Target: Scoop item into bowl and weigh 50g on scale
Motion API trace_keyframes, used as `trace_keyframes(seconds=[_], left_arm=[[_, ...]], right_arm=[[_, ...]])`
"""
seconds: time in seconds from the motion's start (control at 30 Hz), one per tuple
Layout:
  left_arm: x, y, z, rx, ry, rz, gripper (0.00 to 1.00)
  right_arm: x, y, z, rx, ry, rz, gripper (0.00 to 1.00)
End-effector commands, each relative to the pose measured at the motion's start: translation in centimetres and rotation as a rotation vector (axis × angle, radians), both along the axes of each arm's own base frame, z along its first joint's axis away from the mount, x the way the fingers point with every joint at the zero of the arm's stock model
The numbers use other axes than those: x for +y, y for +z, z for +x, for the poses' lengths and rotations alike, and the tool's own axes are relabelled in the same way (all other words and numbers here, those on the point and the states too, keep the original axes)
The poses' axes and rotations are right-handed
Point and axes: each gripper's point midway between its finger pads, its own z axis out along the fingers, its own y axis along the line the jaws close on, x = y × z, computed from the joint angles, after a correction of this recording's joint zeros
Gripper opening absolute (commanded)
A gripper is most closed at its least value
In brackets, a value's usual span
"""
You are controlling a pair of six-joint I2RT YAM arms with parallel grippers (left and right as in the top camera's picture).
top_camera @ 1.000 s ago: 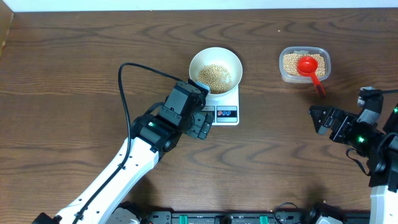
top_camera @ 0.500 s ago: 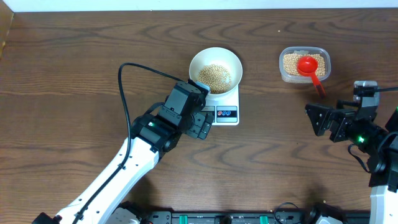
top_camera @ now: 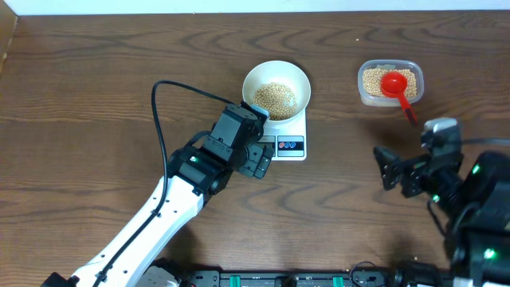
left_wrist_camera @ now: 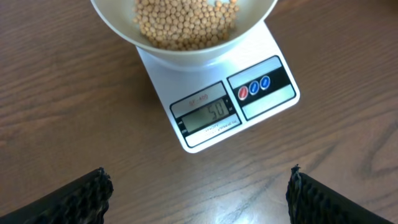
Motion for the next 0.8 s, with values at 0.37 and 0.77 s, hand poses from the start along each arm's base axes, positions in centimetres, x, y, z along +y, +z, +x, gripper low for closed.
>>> trace_keyframes(seconds=[0.37, 0.77], left_arm=[[0.2, 0.2, 0.1, -0.012, -0.006, 0.005, 0.92], [0.2, 0.2, 0.1, -0.012, -0.006, 0.005, 0.92]], right_arm=[[-0.1, -5.0, -1.8, -0.400, -0.042, -0.088, 0.99], [0.1, -7.9, -1.7, -0.482, -0.048, -0.112, 0.99]])
